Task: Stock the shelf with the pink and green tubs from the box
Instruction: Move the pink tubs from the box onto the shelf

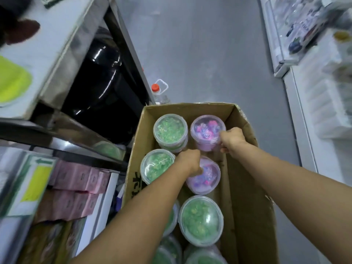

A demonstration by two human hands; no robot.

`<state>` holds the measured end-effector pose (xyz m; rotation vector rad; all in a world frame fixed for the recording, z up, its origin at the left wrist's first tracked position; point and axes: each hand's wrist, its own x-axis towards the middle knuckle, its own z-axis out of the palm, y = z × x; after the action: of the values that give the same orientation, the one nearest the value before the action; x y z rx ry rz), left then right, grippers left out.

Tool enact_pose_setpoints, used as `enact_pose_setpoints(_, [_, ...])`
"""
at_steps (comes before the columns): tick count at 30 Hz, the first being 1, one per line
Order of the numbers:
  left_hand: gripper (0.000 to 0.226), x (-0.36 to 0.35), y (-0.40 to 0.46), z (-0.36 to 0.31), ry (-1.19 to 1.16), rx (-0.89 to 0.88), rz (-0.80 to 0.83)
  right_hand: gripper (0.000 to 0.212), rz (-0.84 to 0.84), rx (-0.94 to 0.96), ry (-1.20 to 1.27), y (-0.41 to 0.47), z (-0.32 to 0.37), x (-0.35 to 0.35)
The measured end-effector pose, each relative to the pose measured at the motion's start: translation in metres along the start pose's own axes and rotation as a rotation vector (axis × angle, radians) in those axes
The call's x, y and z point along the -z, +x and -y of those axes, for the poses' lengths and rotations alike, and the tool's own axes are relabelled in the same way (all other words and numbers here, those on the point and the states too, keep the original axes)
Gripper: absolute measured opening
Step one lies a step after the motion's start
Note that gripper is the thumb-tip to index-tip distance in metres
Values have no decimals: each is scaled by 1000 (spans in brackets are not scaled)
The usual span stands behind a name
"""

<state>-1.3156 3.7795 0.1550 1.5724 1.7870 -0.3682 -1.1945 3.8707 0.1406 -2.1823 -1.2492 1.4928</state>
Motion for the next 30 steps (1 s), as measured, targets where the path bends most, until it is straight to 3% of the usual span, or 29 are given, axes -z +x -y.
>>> enact_pose_setpoints(6, [27, 5, -77, 0, -544, 93, -205, 28, -1, 99, 164, -78, 30, 58])
enact_pose_setpoints(15, [24, -13, -245, -9, -1282, 266, -536, 26, 145, 259, 244, -202, 33, 121])
enact_pose_setpoints(26, [23, -56, -459, -43, -1467, 434, -1005, 19, 474, 533, 60, -388, 16, 160])
enact_pose_setpoints(30, [18, -81, -539, -38, -1628, 455, -1091, 17, 612, 658, -10, -452, 21, 149])
